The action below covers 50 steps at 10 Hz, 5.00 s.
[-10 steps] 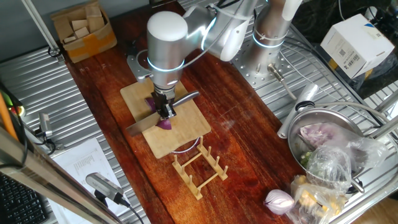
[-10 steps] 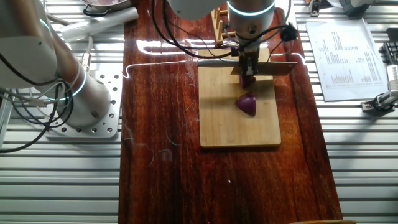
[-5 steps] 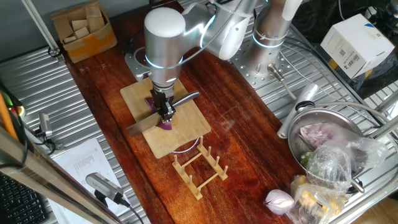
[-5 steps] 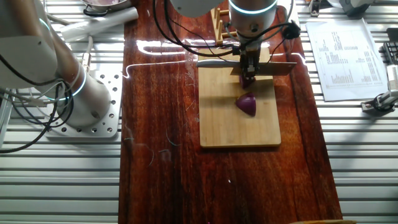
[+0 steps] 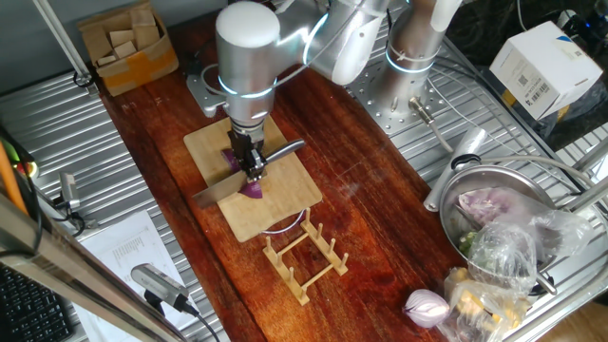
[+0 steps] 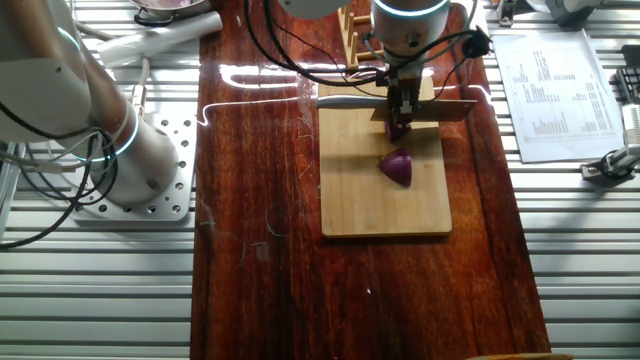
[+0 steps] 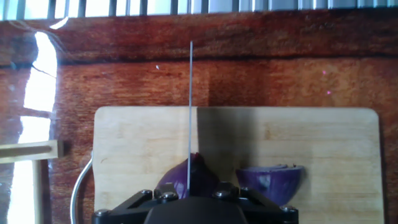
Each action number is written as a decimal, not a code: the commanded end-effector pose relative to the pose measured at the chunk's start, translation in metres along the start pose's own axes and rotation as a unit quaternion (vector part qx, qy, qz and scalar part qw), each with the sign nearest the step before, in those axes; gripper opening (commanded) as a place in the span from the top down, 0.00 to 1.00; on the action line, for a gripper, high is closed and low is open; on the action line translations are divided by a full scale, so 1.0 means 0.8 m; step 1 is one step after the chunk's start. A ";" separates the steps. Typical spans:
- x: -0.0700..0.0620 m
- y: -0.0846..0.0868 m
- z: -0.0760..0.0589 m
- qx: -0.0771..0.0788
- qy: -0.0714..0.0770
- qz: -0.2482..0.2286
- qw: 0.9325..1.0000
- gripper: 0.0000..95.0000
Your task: Chop the onions
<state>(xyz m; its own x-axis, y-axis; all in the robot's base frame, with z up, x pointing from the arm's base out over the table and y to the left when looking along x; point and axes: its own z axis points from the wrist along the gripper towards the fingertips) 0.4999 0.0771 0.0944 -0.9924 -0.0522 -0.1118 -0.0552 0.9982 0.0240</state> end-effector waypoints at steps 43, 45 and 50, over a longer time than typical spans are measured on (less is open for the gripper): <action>-0.028 0.003 -0.022 -0.031 0.038 -0.010 0.999 1.00; -0.026 0.003 -0.020 -0.029 0.038 -0.011 0.999 1.00; -0.020 0.002 -0.005 -0.028 0.035 -0.013 0.999 1.00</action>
<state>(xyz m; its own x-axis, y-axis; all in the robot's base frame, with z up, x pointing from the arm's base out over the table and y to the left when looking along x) 0.5151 0.0782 0.1185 -0.9956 -0.0823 -0.0459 -0.0857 0.9933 0.0781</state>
